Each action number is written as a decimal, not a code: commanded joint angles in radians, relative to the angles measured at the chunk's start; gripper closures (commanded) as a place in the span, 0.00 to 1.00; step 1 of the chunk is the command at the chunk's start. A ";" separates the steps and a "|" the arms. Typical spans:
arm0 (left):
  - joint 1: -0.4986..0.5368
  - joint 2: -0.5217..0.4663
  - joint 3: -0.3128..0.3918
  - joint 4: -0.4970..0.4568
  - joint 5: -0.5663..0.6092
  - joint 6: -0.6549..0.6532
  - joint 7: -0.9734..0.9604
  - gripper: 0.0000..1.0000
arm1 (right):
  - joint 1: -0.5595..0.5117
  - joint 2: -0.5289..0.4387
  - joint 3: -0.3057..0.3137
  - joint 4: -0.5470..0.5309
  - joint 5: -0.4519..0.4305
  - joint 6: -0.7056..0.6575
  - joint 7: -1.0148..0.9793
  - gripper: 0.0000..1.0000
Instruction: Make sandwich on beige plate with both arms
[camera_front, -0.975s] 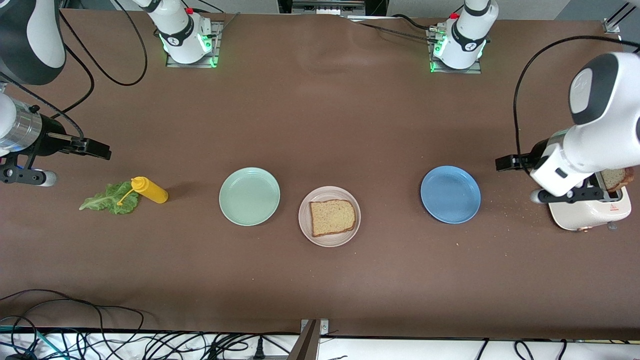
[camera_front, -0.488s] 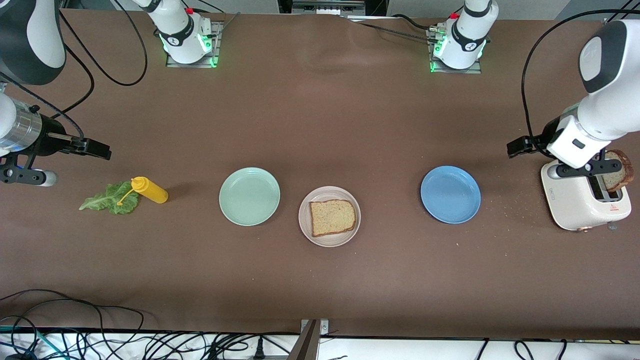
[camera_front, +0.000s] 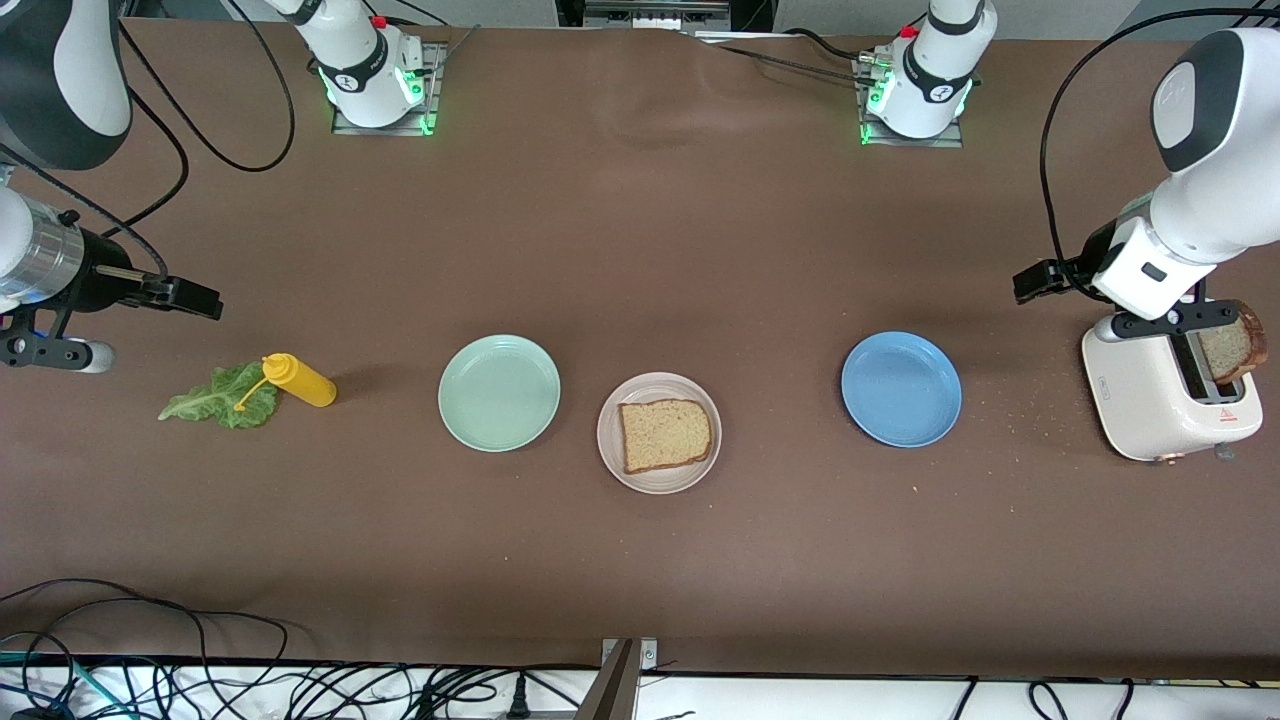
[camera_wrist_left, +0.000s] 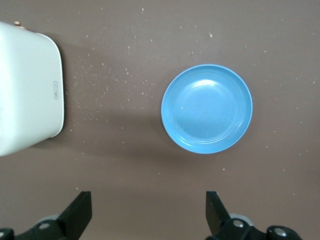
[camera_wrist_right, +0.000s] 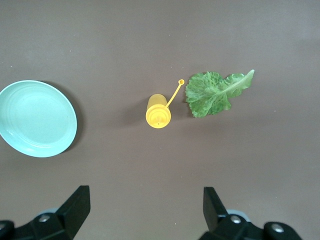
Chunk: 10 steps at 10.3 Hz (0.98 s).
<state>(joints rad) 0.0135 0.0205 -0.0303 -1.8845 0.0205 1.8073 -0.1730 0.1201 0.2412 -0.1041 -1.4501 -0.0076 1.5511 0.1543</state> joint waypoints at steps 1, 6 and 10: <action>-0.004 -0.059 -0.006 0.002 0.032 0.024 -0.008 0.00 | -0.005 -0.008 0.003 -0.001 0.015 -0.006 -0.005 0.00; -0.015 -0.083 0.022 0.099 -0.003 -0.156 0.093 0.00 | -0.005 -0.008 0.003 -0.003 0.015 -0.008 -0.005 0.00; -0.043 -0.079 0.089 0.206 -0.062 -0.273 0.213 0.00 | -0.005 -0.008 0.003 -0.003 0.015 -0.008 -0.005 0.00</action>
<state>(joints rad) -0.0125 -0.0625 0.0427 -1.7374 -0.0209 1.5814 0.0102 0.1201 0.2412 -0.1039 -1.4501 -0.0076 1.5509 0.1542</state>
